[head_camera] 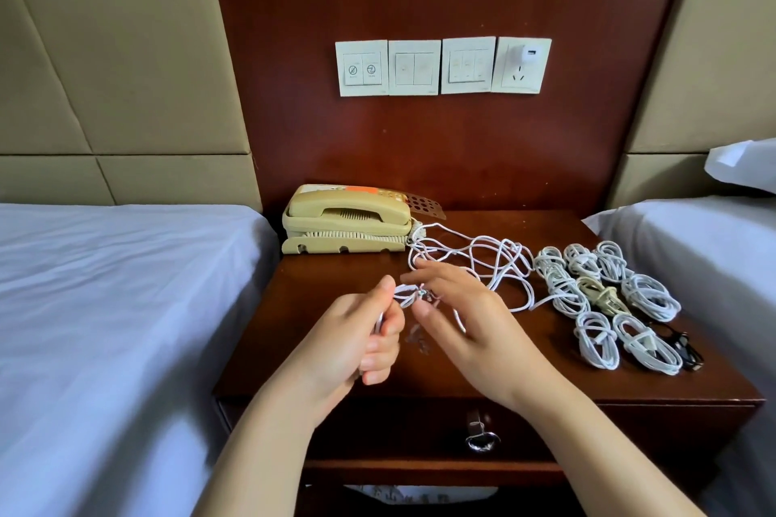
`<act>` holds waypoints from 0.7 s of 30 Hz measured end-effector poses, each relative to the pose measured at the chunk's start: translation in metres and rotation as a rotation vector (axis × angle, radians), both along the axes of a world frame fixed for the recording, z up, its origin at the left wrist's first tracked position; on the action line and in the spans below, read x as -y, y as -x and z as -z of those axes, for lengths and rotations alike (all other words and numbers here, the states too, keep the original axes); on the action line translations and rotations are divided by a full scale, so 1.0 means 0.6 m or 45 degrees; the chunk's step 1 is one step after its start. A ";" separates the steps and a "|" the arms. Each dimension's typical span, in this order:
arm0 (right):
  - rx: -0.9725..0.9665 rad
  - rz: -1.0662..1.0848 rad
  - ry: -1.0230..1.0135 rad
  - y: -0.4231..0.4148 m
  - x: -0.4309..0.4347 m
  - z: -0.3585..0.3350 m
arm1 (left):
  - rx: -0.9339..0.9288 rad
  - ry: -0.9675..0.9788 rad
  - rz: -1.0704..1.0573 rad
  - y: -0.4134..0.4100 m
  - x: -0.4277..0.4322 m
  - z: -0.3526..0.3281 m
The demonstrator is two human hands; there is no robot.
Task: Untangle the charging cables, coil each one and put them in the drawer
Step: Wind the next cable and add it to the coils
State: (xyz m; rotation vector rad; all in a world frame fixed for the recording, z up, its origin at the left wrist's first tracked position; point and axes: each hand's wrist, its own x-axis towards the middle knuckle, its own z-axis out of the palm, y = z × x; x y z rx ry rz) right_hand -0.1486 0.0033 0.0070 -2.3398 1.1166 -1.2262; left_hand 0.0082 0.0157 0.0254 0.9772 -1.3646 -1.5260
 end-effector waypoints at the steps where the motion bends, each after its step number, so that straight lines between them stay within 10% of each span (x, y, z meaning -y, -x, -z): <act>1: 0.064 -0.014 -0.047 0.001 0.000 0.003 | 0.008 -0.001 -0.003 0.002 0.003 0.003; 13: 0.288 0.137 -0.065 0.006 0.042 0.028 | -0.025 -0.190 0.411 0.018 0.026 0.029; 21: 0.042 0.001 -0.631 0.014 0.042 0.040 | -0.504 -0.276 0.171 0.038 0.041 0.026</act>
